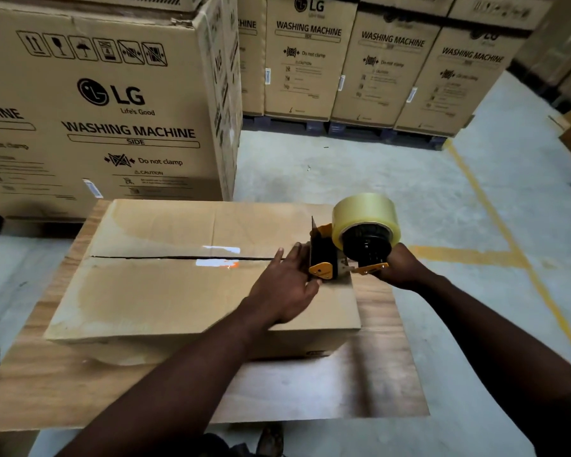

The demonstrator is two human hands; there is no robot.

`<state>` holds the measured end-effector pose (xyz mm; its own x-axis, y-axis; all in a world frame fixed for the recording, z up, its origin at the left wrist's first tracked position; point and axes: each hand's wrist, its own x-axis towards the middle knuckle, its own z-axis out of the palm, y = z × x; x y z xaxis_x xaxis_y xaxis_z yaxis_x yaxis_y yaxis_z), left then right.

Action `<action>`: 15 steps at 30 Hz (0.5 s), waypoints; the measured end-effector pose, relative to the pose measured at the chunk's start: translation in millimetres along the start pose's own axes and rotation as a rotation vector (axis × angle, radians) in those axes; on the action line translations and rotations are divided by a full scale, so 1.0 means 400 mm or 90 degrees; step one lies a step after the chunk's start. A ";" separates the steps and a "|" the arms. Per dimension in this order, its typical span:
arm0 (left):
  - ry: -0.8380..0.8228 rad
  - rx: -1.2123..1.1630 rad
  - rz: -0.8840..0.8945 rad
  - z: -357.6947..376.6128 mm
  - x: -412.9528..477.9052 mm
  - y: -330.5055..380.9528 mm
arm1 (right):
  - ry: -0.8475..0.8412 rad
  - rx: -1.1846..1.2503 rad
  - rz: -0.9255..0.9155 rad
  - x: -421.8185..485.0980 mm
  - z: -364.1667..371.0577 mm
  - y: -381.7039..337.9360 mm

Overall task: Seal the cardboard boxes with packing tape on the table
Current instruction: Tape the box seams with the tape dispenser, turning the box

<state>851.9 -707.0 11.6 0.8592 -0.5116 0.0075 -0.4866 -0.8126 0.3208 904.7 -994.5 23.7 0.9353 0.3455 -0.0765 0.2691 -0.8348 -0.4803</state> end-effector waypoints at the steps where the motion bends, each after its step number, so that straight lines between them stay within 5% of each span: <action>1: 0.004 -0.008 0.001 -0.003 0.001 0.002 | 0.005 -0.002 0.022 0.006 -0.003 0.008; 8: 0.025 -0.046 -0.039 -0.007 0.002 -0.004 | 0.059 -0.005 0.116 0.020 -0.060 0.060; 15: -0.005 0.000 -0.040 0.013 0.008 -0.014 | -0.003 -0.113 0.141 -0.018 -0.142 0.141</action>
<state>856.5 -705.6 5.1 0.8866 -0.4621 -0.0204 -0.4320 -0.8430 0.3205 926.2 -1068.5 46.6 0.9747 0.1482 -0.1674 0.0949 -0.9522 -0.2903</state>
